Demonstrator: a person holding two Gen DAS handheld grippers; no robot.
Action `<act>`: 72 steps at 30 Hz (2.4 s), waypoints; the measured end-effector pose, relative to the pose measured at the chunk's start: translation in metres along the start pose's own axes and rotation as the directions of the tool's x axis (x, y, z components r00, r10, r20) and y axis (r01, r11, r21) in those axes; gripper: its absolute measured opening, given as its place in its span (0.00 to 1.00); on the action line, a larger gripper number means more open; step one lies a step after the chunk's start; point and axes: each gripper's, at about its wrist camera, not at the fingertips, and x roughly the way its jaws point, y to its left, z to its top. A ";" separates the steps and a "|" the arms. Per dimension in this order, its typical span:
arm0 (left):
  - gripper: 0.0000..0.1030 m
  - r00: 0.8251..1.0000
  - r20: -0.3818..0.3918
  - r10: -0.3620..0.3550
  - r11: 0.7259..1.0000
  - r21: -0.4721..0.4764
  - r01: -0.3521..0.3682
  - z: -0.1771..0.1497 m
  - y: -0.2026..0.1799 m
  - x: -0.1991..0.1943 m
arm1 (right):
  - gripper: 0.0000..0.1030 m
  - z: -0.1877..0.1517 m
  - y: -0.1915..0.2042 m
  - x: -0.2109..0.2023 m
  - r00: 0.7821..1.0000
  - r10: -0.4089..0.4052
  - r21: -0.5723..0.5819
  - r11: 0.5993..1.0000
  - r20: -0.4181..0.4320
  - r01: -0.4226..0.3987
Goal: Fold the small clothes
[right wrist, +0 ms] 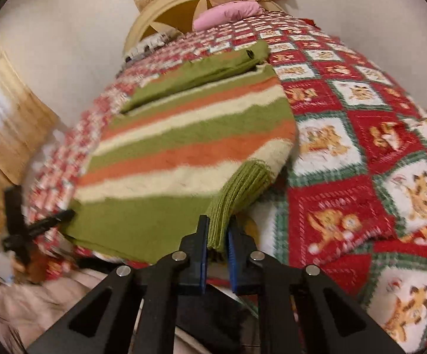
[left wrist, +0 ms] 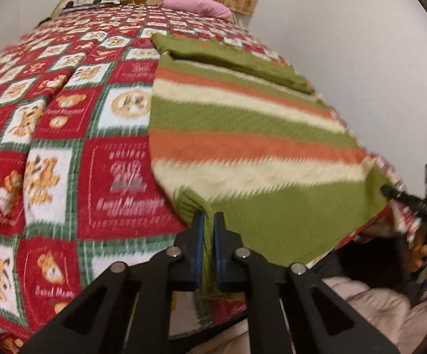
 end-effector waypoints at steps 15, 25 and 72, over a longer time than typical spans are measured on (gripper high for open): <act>0.07 0.988 0.114 0.102 0.990 0.083 -0.111 0.088 -0.002 0.005 | 0.05 0.098 -0.022 0.062 0.996 0.051 0.136 0.989 0.075 -0.061; 0.40 0.987 0.116 0.110 0.971 0.201 -0.132 0.066 0.021 -0.007 | 0.05 0.106 -0.037 0.104 0.997 -0.051 0.145 0.988 0.056 0.043; 0.33 0.971 -0.049 -0.235 0.946 0.217 0.240 0.061 0.008 0.059 | 0.62 0.097 -0.012 0.051 0.989 -0.032 -0.065 0.997 0.146 0.042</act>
